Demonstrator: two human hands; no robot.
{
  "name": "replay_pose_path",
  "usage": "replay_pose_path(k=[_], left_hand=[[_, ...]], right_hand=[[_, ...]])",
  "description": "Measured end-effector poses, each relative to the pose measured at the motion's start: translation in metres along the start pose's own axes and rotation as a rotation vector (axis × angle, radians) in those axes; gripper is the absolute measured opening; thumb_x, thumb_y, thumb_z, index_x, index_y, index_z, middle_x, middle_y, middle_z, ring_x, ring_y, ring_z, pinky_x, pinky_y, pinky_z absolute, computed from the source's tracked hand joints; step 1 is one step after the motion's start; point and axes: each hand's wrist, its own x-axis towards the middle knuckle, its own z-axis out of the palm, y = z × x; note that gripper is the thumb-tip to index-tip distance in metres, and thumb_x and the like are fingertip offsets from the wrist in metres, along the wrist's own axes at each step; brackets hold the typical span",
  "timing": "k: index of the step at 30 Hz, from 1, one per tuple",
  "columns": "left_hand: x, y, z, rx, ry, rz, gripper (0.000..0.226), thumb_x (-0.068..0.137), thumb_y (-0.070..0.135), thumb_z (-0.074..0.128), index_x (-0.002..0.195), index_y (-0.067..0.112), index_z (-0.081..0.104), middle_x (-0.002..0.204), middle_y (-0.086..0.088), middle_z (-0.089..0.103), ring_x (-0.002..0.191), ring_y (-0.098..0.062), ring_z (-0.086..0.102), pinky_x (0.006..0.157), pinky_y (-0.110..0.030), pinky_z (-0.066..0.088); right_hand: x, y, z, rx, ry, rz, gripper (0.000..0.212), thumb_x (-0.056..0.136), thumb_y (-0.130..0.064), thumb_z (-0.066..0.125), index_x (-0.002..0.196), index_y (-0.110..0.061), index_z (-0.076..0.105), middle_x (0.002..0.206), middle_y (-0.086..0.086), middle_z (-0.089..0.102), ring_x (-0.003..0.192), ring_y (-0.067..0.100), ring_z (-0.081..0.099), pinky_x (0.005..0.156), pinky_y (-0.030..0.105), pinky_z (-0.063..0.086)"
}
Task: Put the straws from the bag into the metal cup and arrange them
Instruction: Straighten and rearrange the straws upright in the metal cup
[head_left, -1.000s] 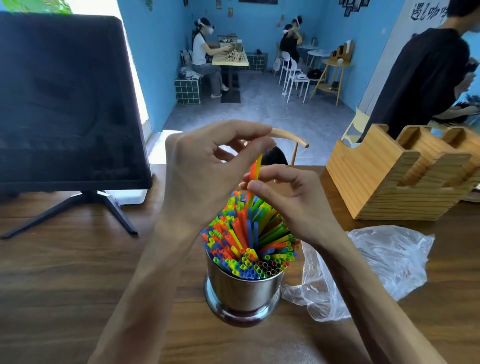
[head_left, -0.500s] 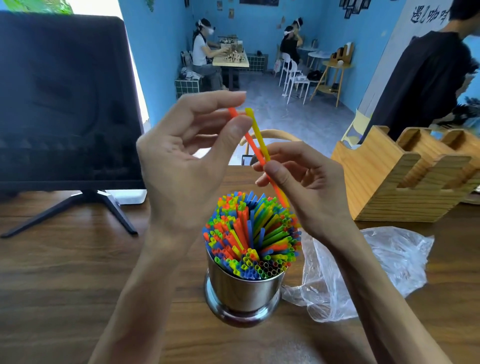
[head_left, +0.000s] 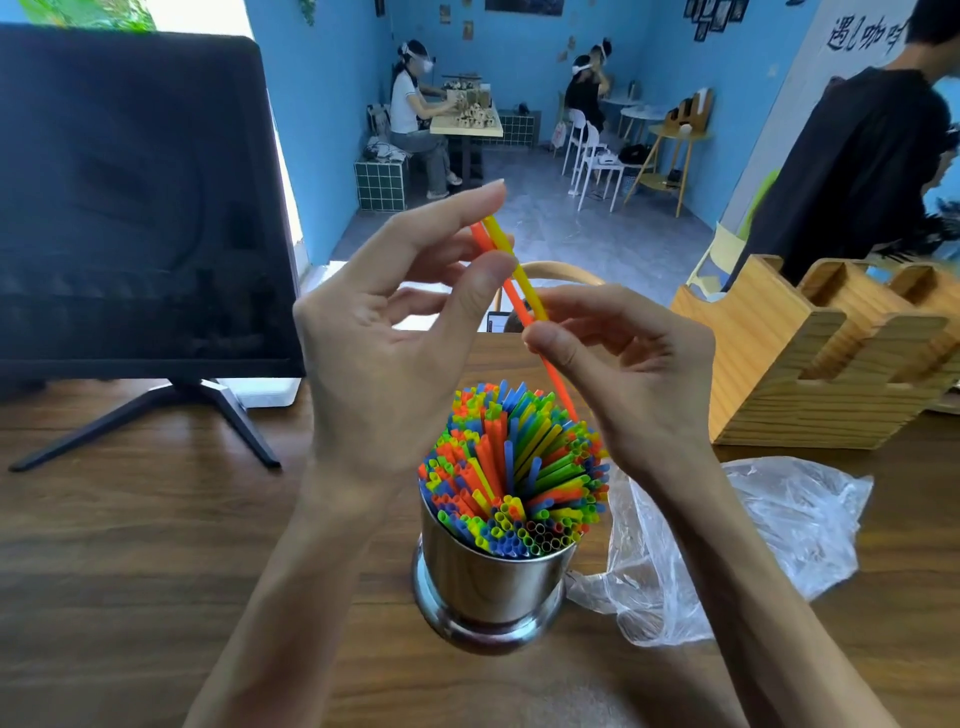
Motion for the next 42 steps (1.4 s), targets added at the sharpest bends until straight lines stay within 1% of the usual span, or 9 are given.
replay_pose_path(k=[8,15,17,20,22,31,36,39,42], left_hand=[[0.001,-0.001,0.001,-0.016,0.021,0.021,0.034,0.090,0.009,0.075,0.117,0.028,0.066,0.096,0.006,0.073,0.085,-0.012,0.073,0.078,-0.024,0.058],[0.001,-0.003,0.004,-0.050,0.027,0.010,0.033,0.089,0.012,0.077,0.116,0.027,0.066,0.093,0.006,0.072,0.079,-0.016,0.072,0.073,-0.029,0.060],[-0.001,-0.003,0.005,-0.047,0.060,0.009,0.033,0.088,0.013,0.079,0.115,0.028,0.066,0.094,0.004,0.073,0.081,-0.019,0.074,0.074,-0.028,0.059],[-0.002,-0.004,0.007,-0.057,0.116,0.009,0.034,0.087,0.012,0.080,0.113,0.028,0.067,0.095,-0.001,0.074,0.085,-0.023,0.075,0.074,-0.031,0.061],[-0.002,-0.005,0.006,-0.063,0.132,0.008,0.034,0.086,0.011,0.081,0.112,0.027,0.067,0.095,-0.003,0.075,0.086,-0.026,0.075,0.074,-0.034,0.062],[0.004,-0.004,0.001,-0.161,0.156,-0.046,0.022,0.088,0.010,0.078,0.104,0.022,0.068,0.092,-0.006,0.074,0.079,-0.026,0.076,0.066,-0.030,0.060],[0.003,-0.005,0.001,-0.165,0.168,-0.079,0.019,0.086,0.011,0.079,0.099,0.019,0.068,0.089,-0.005,0.075,0.078,-0.025,0.076,0.065,-0.030,0.059],[0.006,-0.006,-0.003,-0.213,0.233,-0.118,0.017,0.087,0.010,0.079,0.098,0.020,0.069,0.084,0.002,0.076,0.074,-0.021,0.076,0.064,-0.030,0.059],[0.008,-0.009,-0.008,-0.275,0.286,-0.195,0.017,0.086,0.008,0.079,0.094,0.016,0.067,0.078,-0.001,0.076,0.071,-0.018,0.075,0.065,-0.028,0.058]], right_hand=[[-0.001,0.000,0.003,0.065,-0.042,0.024,0.024,0.093,-0.009,0.071,0.105,-0.029,0.073,0.098,-0.001,0.077,0.088,0.019,0.077,0.080,0.052,0.061],[0.001,-0.003,-0.004,-0.016,-0.132,0.047,0.017,0.101,-0.007,0.060,0.111,-0.015,0.070,0.107,-0.006,0.074,0.084,0.016,0.076,0.077,0.021,0.051],[0.002,-0.004,-0.005,-0.015,-0.156,0.053,0.017,0.102,-0.008,0.058,0.111,-0.016,0.070,0.106,-0.003,0.075,0.086,0.018,0.076,0.077,0.024,0.053],[0.003,-0.007,-0.006,-0.005,-0.149,0.059,0.014,0.098,-0.016,0.067,0.103,-0.029,0.069,0.101,-0.001,0.076,0.088,0.021,0.076,0.078,0.047,0.061],[0.004,-0.009,-0.005,0.007,-0.129,0.073,0.018,0.093,-0.016,0.074,0.097,-0.034,0.068,0.096,0.002,0.077,0.083,0.021,0.076,0.076,0.053,0.060],[0.005,0.004,-0.006,0.063,-0.207,0.093,0.016,0.100,-0.014,0.062,0.113,-0.019,0.070,0.095,0.007,0.074,0.075,0.022,0.070,0.073,0.034,0.054],[0.006,0.006,-0.010,-0.015,-0.233,0.071,0.016,0.105,-0.016,0.053,0.113,-0.015,0.067,0.102,0.005,0.075,0.085,0.027,0.073,0.080,0.044,0.058],[0.010,0.004,-0.016,-0.015,-0.138,0.080,0.010,0.104,-0.013,0.053,0.107,-0.020,0.060,0.099,-0.002,0.078,0.092,0.020,0.074,0.083,0.035,0.057],[0.015,-0.004,-0.022,0.223,0.032,0.089,0.013,0.104,-0.007,0.051,0.103,-0.020,0.048,0.098,0.000,0.080,0.090,0.022,0.075,0.078,0.024,0.055]])
